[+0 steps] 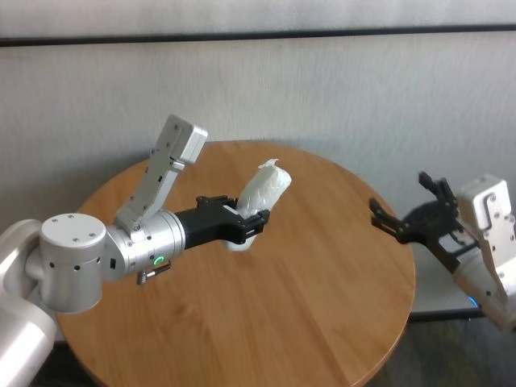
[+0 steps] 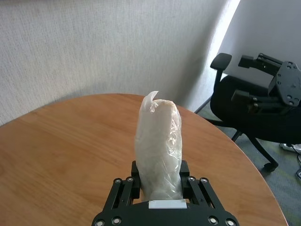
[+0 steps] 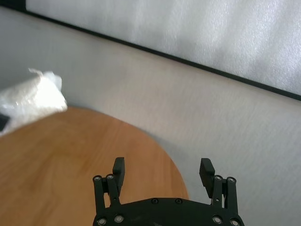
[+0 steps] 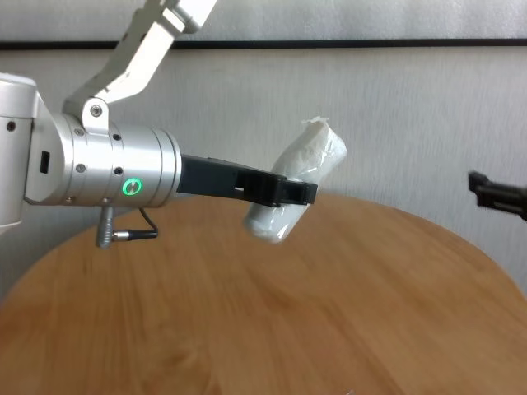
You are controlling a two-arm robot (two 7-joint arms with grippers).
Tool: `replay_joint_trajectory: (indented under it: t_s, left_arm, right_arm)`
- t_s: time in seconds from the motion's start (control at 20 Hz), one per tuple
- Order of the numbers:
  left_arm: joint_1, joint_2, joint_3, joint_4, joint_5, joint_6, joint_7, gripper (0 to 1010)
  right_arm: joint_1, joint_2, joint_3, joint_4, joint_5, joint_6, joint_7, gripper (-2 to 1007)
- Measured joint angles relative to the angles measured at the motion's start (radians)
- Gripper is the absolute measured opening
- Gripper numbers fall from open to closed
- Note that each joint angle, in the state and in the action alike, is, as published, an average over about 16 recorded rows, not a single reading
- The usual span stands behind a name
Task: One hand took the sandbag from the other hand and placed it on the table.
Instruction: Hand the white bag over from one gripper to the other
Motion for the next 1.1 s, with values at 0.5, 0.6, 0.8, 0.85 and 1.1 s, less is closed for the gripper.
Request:
replay_joint_trajectory:
  t_s: [0.5, 0.6, 0.8, 0.85, 1.1]
  left_arm:
    - [0.001, -0.001, -0.002, 0.000, 0.000, 0.000, 0.000, 495]
    - [0.002, -0.001, -0.003, 0.000, 0.000, 0.000, 0.001, 495]
    - [0.002, -0.002, -0.003, 0.000, 0.000, 0.000, 0.001, 495]
    - [0.002, -0.002, -0.003, 0.000, 0.000, 0.000, 0.001, 495]
    - [0.002, -0.002, -0.003, 0.001, 0.000, 0.000, 0.001, 495]
  right_arm:
    - [0.018, -0.047, 0.034, -0.048, 0.150, 0.033, 0.158, 1003]
    - [0.017, -0.059, 0.046, -0.049, 0.206, 0.060, 0.198, 1003]
    - [0.014, -0.087, 0.075, -0.043, 0.339, 0.131, 0.272, 1003]
    - [0.014, -0.095, 0.082, -0.040, 0.374, 0.152, 0.288, 1003]
    - [0.021, -0.137, 0.111, -0.015, 0.539, 0.258, 0.349, 1003]
